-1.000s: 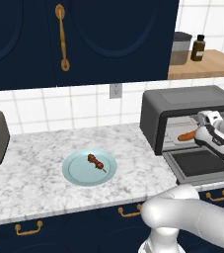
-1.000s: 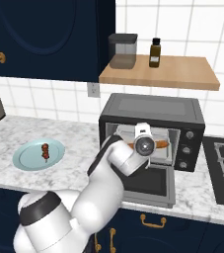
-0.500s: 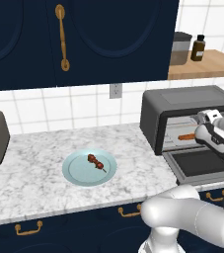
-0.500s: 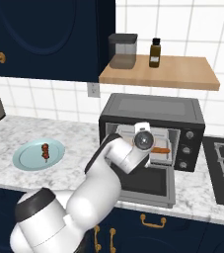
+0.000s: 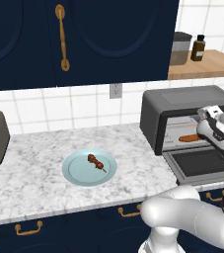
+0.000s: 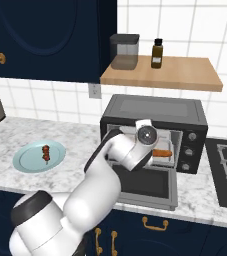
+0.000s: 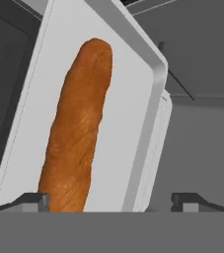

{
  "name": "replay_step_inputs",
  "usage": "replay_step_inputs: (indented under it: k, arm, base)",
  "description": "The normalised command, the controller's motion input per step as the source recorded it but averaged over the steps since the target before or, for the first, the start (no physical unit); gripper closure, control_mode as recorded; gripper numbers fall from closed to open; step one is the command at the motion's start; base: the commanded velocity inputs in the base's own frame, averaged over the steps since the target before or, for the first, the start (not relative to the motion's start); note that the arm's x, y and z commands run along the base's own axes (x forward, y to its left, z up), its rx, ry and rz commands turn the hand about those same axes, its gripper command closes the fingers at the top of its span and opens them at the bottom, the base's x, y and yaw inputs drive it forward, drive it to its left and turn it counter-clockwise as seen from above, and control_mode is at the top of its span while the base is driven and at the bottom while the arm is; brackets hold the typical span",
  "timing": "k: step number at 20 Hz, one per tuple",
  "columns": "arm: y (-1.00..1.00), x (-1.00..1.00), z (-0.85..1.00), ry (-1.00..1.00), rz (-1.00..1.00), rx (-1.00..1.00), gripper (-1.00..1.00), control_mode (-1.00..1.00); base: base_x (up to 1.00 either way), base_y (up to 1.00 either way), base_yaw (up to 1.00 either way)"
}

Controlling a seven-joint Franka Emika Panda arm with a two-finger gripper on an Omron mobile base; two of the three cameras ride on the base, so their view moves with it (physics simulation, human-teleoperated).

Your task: Pick up the kebab skewer and baguette bread, and place them inside the toaster oven. Close the toaster oven door and start by setting the timer.

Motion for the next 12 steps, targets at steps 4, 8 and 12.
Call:
replay_step_inputs:
  k: [4,8,12]
  arm:
    - [0.18,-0.41,0.42,0.00,0.05,0.00,-1.00,-1.00]
    - [0.57,-0.81,0.21,0.05,0.00,0.00,-1.00,-1.00]
    - [0.88,-0.66,0.31,0.05,-0.06,0.00,-1.00,-1.00]
  base:
    - [0.00,0.00,0.00]
    - [0.00,0.00,0.00]
    - [0.00,0.00,0.00]
